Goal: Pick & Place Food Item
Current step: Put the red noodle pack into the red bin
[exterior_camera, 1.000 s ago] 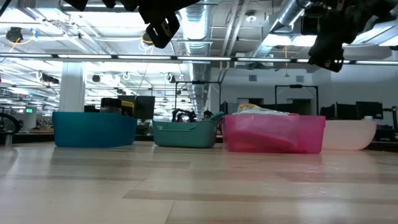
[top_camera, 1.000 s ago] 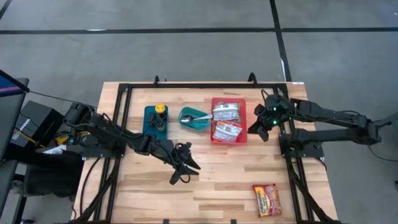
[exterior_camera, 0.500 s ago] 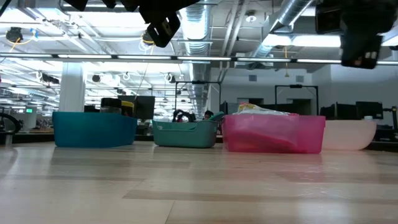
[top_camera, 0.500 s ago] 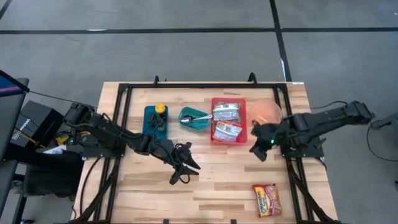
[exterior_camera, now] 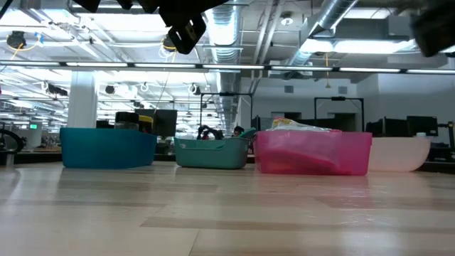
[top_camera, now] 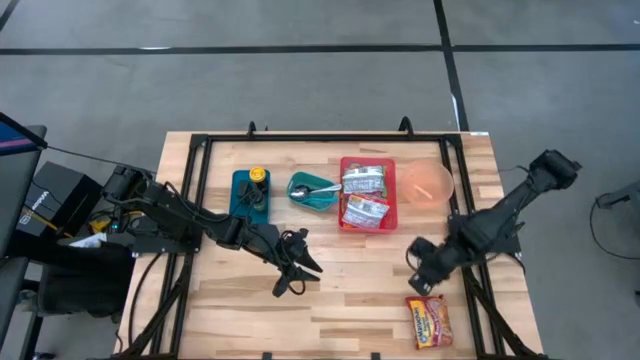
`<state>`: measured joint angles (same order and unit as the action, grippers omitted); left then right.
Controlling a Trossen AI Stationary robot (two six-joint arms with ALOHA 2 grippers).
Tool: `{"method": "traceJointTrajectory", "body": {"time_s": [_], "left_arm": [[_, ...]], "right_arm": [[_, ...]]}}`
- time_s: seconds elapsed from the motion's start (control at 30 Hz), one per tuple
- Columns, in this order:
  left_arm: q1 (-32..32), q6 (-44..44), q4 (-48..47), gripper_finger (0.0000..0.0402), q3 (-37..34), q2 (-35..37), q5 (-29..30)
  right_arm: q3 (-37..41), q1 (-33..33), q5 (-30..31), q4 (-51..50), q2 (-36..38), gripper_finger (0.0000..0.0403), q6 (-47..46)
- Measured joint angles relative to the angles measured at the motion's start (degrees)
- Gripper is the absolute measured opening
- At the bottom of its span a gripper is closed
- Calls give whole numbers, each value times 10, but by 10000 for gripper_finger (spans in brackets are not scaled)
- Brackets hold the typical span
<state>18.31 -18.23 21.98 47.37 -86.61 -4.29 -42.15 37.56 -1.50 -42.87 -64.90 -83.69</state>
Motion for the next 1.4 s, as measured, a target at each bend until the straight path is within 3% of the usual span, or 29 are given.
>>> {"method": "traceJointTrajectory", "body": {"time_s": [0.27,0.47,0.73,1.03,1.4], "left_arm": [[0,0,1,109,0,0,0],[0,0,2,109,0,0,0],[0,0,4,109,0,0,0],[0,0,4,109,0,0,0],[0,-1,4,109,0,0,0]], "right_arm": [[0,110,-3,0,-37,1,-157],[-1,154,-16,0,-64,0,-228],[-2,189,-74,0,-104,0,-241],[-2,229,-91,4,-146,0,-186],[-2,240,-109,95,-218,0,-169]]}}
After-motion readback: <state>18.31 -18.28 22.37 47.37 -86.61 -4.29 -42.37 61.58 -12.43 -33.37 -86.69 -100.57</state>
